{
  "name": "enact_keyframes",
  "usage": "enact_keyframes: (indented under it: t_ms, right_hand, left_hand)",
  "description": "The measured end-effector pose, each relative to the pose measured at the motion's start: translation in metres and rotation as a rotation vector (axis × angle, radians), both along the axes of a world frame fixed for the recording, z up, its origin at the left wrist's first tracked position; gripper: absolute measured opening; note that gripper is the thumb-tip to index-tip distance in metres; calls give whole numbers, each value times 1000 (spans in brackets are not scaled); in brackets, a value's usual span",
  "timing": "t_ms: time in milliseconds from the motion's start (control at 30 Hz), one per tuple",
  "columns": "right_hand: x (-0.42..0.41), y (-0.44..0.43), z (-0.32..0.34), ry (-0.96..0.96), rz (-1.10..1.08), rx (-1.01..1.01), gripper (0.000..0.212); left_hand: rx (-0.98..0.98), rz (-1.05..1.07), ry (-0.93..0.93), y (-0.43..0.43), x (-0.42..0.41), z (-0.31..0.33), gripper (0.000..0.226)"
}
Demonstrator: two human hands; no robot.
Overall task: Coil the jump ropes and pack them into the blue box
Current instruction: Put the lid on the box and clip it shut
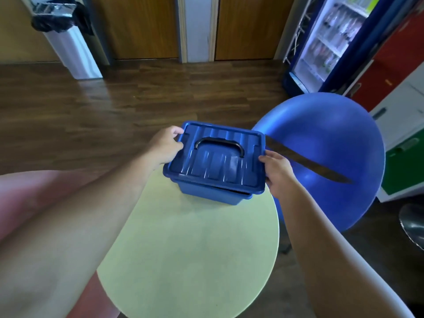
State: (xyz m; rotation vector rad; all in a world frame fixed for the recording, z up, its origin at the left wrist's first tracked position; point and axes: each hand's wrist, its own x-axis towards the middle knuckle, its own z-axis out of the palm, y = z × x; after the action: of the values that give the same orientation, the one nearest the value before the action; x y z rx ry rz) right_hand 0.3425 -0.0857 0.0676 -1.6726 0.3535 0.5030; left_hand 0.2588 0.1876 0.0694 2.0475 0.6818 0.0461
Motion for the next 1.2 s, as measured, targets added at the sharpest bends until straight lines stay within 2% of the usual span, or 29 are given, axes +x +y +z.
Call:
enact_keyframes:
  t_ms: [133, 300, 500, 567, 667, 767, 833, 933, 1067, 1200]
  right_hand:
    - [9, -5, -21, -17, 124, -128, 34]
    - [21, -10, -38, -35, 182, -199, 27]
    - [25, -14, -58, -8, 200, -266, 28]
    - [23, -16, -64, 73, 172, -235, 36]
    - [21, -22, -74, 268, 128, -55, 46]
    - [22, -26, -79, 331, 121, 88, 38]
    - [24, -25, -77, 311, 119, 111, 30]
    - [27, -20, -76, 267, 96, 50, 17]
    - [30, -14, -77, 251, 55, 13, 13]
    - [33, -13, -77, 214, 53, -33, 15]
  left_hand:
    - [73, 23, 118, -6, 24, -18, 46]
    - [324, 29, 228, -13, 42, -34, 46]
    - [420, -2, 226, -15, 38, -52, 42]
    - [430, -16, 182, -12, 31, -59, 42]
    - [455, -56, 140, -7, 22, -67, 44]
    - [367, -31, 149, -4, 19, -70, 44]
    - [216, 60, 163, -2, 18, -72, 45]
    - [-47, 201, 209, 4, 20, -72, 47]
    - [-262, 317, 264, 9, 22, -75, 47]
    - [-297, 307, 212, 10, 27, -77, 16]
